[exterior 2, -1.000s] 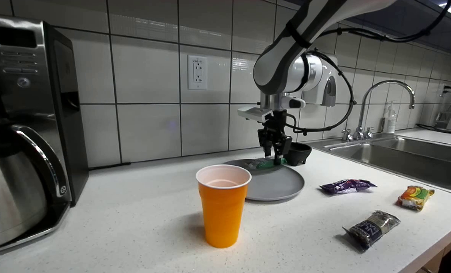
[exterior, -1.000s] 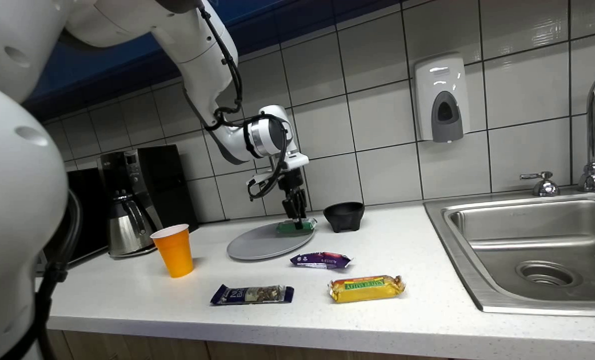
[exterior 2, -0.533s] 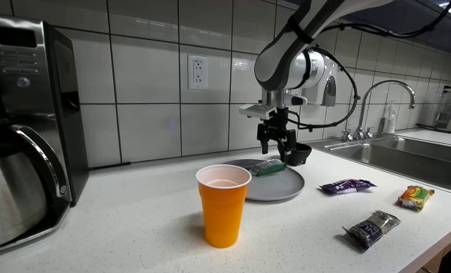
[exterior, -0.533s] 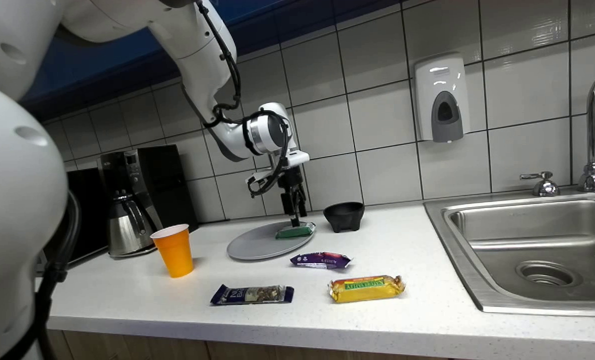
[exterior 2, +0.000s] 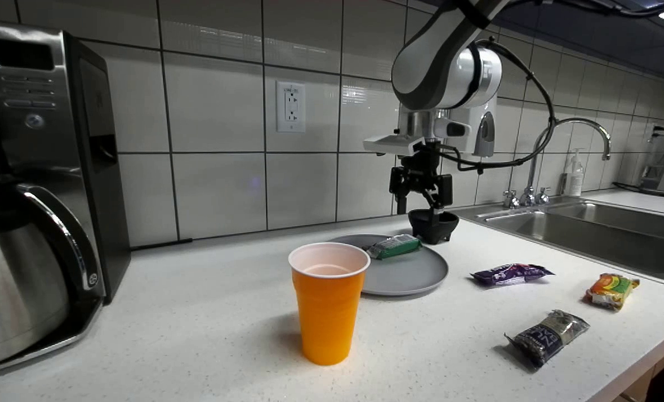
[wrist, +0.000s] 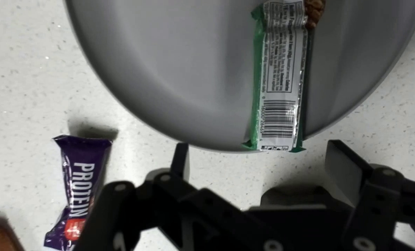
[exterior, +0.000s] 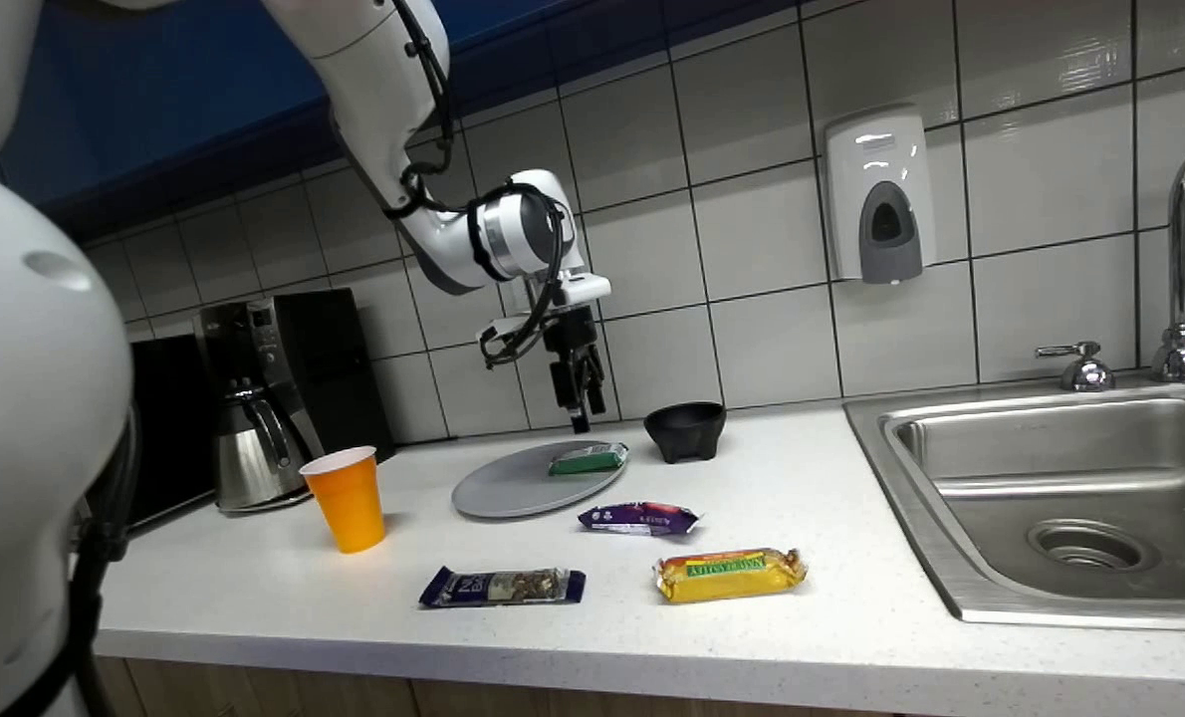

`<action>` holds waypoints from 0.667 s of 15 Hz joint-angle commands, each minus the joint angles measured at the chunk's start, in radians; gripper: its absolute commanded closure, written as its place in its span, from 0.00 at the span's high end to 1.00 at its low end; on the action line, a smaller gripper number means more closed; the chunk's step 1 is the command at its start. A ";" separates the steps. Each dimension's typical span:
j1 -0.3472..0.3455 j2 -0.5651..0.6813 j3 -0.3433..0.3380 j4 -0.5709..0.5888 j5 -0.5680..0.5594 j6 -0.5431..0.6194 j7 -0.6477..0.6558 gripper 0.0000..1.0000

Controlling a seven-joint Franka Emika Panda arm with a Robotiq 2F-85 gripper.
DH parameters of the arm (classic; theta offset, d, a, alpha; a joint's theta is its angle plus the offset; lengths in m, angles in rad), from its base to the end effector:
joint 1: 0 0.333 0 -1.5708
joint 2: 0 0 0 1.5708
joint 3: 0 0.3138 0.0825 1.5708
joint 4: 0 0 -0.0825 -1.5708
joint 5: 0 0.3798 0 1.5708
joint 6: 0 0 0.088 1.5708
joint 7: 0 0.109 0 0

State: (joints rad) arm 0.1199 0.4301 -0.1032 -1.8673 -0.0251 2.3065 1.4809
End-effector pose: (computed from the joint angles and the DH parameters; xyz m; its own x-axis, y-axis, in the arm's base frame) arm 0.6335 0.0139 0.2863 0.1321 -0.9893 0.0624 -0.9911 -0.1327 -0.0046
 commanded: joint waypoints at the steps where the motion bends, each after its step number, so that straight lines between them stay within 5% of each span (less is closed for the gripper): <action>1: -0.012 -0.113 0.004 -0.115 0.001 -0.012 -0.014 1.00; 10: -0.044 -0.215 -0.016 -0.255 -0.020 -0.012 0.000 1.00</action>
State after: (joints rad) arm 0.0999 0.2731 -0.1204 -2.0620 -0.0277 2.3061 1.4810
